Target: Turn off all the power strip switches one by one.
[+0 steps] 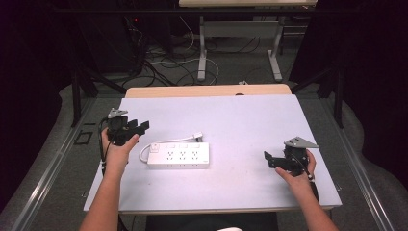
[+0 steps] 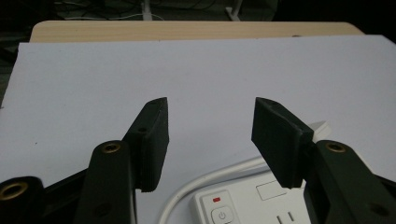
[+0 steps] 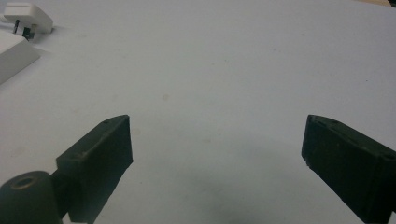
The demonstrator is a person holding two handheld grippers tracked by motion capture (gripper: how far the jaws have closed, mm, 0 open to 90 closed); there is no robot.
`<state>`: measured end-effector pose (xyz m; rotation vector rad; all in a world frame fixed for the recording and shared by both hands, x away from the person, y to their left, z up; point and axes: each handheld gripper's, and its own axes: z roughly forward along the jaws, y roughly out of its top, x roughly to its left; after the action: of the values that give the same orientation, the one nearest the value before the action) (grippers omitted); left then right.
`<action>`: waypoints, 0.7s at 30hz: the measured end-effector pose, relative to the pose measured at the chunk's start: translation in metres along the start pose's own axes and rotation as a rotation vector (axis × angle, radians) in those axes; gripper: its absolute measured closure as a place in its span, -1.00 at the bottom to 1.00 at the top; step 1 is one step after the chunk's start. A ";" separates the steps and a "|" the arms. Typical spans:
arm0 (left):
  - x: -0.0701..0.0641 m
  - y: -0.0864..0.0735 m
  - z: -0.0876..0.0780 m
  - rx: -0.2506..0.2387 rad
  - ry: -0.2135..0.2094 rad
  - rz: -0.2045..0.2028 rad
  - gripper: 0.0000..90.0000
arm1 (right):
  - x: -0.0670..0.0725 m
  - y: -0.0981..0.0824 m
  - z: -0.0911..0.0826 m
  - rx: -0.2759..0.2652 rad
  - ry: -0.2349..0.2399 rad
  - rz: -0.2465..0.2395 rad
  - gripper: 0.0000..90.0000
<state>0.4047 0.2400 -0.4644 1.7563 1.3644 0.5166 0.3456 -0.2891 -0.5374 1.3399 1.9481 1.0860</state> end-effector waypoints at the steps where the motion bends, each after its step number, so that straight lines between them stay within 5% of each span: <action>1: -0.002 -0.001 0.001 0.006 0.004 0.006 0.02 | 0.000 0.000 0.000 0.001 -0.003 0.006 -0.82; 10: -0.013 -0.004 0.008 0.092 0.000 0.060 0.17 | -0.001 0.000 0.000 0.002 0.002 0.015 -0.82; 21: -0.017 -0.011 0.020 0.209 0.015 0.085 0.68 | -0.001 0.000 0.000 0.000 -0.003 0.012 -0.81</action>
<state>0.4077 0.2174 -0.4817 1.9898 1.4003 0.4475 0.3460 -0.2896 -0.5378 1.3539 1.9402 1.0889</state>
